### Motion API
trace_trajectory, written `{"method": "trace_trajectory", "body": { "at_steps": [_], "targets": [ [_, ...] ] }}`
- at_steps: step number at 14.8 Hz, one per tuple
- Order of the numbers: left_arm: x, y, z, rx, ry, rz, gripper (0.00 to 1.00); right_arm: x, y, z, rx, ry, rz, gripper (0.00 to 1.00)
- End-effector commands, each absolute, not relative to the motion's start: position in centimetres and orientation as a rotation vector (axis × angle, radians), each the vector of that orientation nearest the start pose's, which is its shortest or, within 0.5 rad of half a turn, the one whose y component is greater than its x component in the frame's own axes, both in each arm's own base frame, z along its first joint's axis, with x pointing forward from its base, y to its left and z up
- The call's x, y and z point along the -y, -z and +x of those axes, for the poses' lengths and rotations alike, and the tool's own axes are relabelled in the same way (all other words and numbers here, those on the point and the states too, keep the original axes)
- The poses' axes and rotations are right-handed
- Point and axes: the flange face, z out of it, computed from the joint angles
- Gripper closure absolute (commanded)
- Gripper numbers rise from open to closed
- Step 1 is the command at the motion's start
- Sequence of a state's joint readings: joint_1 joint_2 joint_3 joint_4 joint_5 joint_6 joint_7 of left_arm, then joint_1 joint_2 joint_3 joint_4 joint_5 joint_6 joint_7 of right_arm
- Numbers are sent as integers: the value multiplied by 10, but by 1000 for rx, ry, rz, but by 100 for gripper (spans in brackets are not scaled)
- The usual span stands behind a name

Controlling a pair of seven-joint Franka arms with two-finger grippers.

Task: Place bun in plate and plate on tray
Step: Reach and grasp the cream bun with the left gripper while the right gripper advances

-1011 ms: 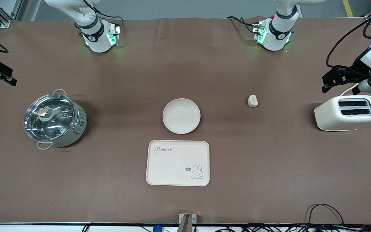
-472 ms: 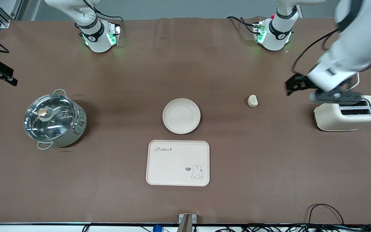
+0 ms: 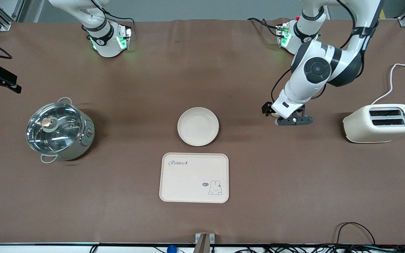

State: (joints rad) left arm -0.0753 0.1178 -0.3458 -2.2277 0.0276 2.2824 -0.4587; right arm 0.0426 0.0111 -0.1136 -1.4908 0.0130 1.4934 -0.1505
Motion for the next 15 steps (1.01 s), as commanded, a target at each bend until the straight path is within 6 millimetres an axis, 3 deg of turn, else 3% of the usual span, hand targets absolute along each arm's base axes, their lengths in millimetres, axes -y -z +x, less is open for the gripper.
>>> {"method": "trace_trajectory", "body": {
  "at_steps": [1, 3, 5, 7, 12, 13, 15],
  "targets": [
    [193, -296, 458, 66, -65, -3106, 0, 41, -640, 552, 134, -43, -3111, 0],
    [172, -269, 447, 110, -26, -3124, 0, 37, -630, 556, 150, -81, -3110, 0],
    [171, -245, 440, 110, -26, -3144, 0, 33, -614, 559, 157, -145, -3102, 0],
    [172, -233, 440, 115, -32, -3157, 0, 18, -600, 560, 179, -168, -3060, 0],
    [169, -204, 439, 149, -18, -3194, 2, -23, -542, 573, 228, -157, -3047, 0],
    [169, -197, 436, 153, 2, -3205, 6, -25, -534, 574, 216, -147, -3043, 0],
    [168, -186, 426, 154, 32, -3223, 34, -36, -524, 576, 143, -115, -2990, 0]
  ]
}}
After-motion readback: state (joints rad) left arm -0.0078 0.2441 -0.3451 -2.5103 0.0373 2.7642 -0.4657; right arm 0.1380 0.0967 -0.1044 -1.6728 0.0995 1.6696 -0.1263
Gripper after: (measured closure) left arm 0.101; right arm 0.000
